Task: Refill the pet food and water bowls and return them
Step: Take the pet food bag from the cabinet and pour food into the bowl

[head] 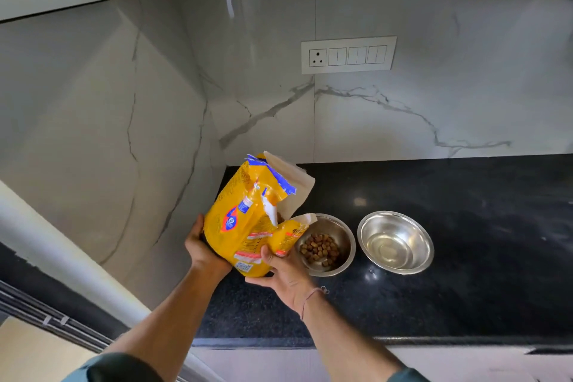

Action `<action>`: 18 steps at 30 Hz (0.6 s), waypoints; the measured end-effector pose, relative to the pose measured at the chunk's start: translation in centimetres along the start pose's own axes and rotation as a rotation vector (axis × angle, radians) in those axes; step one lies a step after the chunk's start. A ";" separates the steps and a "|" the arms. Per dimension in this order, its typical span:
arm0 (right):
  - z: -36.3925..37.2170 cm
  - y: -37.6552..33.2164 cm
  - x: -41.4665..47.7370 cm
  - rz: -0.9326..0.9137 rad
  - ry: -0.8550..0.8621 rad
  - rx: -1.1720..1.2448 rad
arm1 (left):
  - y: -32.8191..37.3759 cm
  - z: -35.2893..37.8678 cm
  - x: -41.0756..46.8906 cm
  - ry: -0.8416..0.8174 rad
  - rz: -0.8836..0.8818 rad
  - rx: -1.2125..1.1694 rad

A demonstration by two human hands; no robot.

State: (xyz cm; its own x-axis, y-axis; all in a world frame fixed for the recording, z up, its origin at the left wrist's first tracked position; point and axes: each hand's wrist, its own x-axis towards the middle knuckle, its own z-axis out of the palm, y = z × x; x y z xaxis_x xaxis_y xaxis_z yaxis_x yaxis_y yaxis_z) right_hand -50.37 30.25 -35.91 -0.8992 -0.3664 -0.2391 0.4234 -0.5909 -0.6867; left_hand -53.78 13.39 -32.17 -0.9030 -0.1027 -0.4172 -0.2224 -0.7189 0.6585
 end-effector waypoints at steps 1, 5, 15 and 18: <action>0.0 0.1 0.0 -0.002 -0.007 0.015 | 0.1 0.3 0.1 0.002 -0.009 -0.006; -0.3 0.1 0.1 0.001 -0.051 0.064 | 0.6 1.3 0.5 0.067 -0.003 0.012; -0.3 -0.2 0.6 0.070 -0.038 0.269 | 0.9 2.0 2.8 0.188 0.036 -0.019; -0.2 0.2 0.6 0.064 -0.104 0.141 | 1.2 1.9 3.2 0.205 0.025 -0.014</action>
State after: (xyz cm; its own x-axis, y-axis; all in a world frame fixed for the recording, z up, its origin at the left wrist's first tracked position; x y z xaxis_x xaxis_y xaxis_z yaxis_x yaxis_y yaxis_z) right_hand -50.87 30.03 -36.39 -0.8567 -0.4744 -0.2024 0.4974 -0.6561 -0.5675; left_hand -57.68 13.51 -31.54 -0.8139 -0.2574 -0.5209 -0.1945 -0.7240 0.6618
